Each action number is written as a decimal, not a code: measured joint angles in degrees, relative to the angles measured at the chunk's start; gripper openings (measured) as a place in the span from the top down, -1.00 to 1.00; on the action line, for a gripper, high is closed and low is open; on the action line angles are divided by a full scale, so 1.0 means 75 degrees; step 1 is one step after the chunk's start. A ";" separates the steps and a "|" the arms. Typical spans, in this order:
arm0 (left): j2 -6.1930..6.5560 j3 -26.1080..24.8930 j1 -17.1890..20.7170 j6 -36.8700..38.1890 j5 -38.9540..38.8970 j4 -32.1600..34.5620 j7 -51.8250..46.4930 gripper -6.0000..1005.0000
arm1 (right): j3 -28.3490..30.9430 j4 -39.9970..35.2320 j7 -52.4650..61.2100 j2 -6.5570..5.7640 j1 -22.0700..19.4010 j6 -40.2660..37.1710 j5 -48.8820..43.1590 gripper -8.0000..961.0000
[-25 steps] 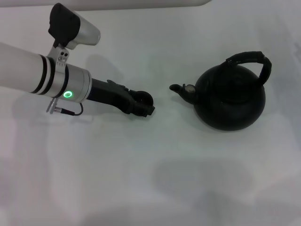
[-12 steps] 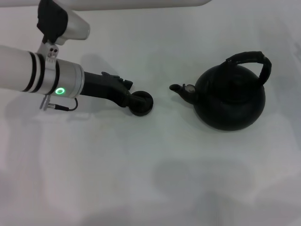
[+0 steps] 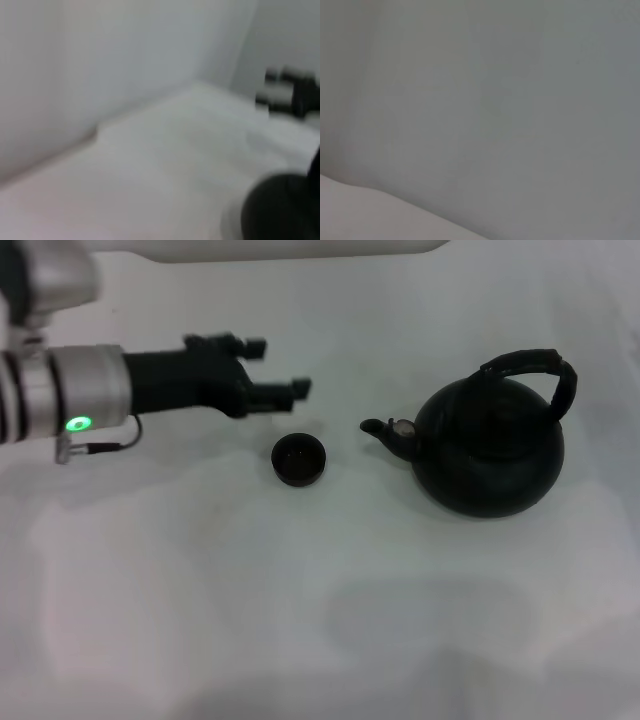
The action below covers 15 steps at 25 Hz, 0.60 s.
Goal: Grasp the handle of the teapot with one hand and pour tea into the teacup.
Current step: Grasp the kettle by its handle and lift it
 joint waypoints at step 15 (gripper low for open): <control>0.0005 0.0648 0.2517 -0.1274 -0.6497 -0.1963 0.6823 -0.74 | 0.0005 0.3985 0.4171 -0.0053 -0.2117 -0.0012 -0.3555 -0.82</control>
